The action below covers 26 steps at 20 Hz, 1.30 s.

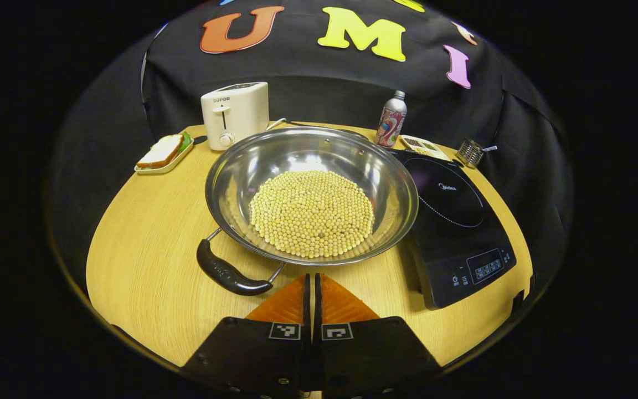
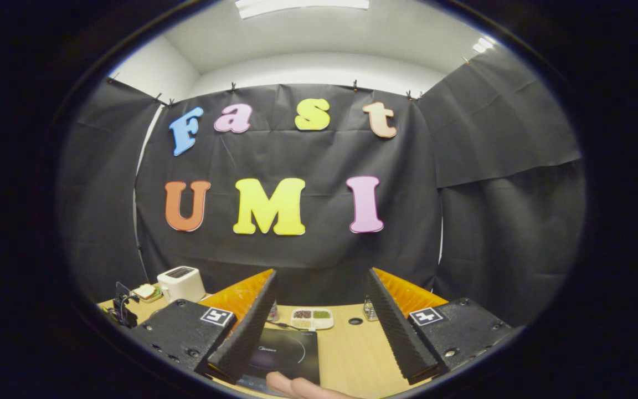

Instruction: First push the handle of the pot to place it horizontally, then grasp the pot with both hands and set it on the induction cooktop.

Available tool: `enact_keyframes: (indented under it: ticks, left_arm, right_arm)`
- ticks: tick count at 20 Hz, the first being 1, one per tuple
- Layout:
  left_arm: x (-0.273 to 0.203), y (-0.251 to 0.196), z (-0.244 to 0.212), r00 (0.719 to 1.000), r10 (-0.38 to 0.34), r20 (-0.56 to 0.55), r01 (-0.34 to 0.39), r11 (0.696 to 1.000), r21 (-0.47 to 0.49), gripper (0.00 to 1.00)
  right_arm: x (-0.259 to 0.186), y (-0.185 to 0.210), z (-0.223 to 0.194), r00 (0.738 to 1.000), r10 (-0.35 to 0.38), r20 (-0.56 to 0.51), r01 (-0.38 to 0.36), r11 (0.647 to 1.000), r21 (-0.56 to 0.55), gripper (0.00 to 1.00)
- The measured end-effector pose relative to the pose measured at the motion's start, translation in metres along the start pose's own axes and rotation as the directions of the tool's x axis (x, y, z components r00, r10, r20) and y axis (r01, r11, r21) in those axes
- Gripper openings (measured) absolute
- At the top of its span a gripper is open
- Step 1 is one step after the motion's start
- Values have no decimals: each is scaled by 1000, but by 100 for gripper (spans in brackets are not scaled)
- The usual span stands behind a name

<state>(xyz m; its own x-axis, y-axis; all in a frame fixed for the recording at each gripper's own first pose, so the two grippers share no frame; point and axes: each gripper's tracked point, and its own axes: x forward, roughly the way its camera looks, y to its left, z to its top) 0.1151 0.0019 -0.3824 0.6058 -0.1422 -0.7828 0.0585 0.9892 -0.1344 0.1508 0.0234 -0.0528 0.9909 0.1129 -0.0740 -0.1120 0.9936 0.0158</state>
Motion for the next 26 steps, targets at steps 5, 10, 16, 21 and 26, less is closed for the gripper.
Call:
enact_keyframes:
  ticks: [5,10,16,21,26]
  left_arm:
    - [7,8,4,1000,3,-3,-3,999,-40,10]
    - [10,29,8,1000,28,-8,-29,998,-64,10]
    - [20,70,19,997,72,-30,-75,990,-119,10]
    - [29,98,31,993,107,-45,-113,985,-134,0]
    - [45,122,50,991,127,-49,-133,980,-146,0]
  right_arm:
    - [-2,1,1,1000,-4,7,4,1000,-4,100]
    - [-1,3,-1,1000,-3,3,3,1000,-13,98]
    - [-1,3,-3,1000,-5,1,5,1000,-10,100]
    - [2,3,-6,1000,-15,-6,14,1000,-15,100]
    - [3,5,-9,1000,-24,-7,23,1000,-15,98]
